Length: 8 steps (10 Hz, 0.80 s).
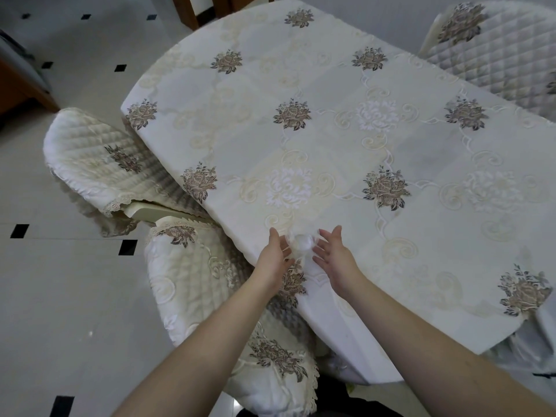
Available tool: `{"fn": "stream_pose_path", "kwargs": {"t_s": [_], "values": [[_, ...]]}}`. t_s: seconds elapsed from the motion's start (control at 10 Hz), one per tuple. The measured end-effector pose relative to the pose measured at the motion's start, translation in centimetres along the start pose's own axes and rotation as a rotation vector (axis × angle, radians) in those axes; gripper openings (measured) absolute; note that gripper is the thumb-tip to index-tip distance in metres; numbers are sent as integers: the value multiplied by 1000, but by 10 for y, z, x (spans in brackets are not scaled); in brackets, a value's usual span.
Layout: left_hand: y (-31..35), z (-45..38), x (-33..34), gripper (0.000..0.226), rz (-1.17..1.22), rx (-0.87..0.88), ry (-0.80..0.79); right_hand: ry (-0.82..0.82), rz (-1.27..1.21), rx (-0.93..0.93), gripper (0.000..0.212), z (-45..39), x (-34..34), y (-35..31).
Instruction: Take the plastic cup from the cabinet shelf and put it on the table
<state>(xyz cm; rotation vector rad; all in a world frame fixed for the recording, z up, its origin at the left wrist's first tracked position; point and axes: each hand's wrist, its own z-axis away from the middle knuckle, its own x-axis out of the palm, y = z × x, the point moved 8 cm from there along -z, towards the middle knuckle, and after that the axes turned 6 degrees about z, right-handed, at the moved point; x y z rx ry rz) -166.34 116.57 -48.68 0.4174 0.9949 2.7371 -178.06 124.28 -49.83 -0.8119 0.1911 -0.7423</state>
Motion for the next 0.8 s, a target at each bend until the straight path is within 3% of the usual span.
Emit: {"fn": "stream_pose_path", "kwargs": {"t_s": [0.3, 0.5, 0.6, 0.7, 0.8], "values": [[4, 3, -5, 63, -1, -21, 31, 26, 33, -19, 65, 2, -8, -1], [15, 15, -12, 62, -124, 60, -11, 35, 207, -37, 57, 20, -33, 11], [14, 28, -21, 49, -133, 64, -46, 37, 281, -4, 54, 37, -48, 19], [23, 48, -35, 46, -442, 218, -60, 50, 406, -19, 48, 53, -53, 18], [42, 76, -37, 50, -914, 515, -91, 75, 577, -109, 48, 73, -50, 11]]}}
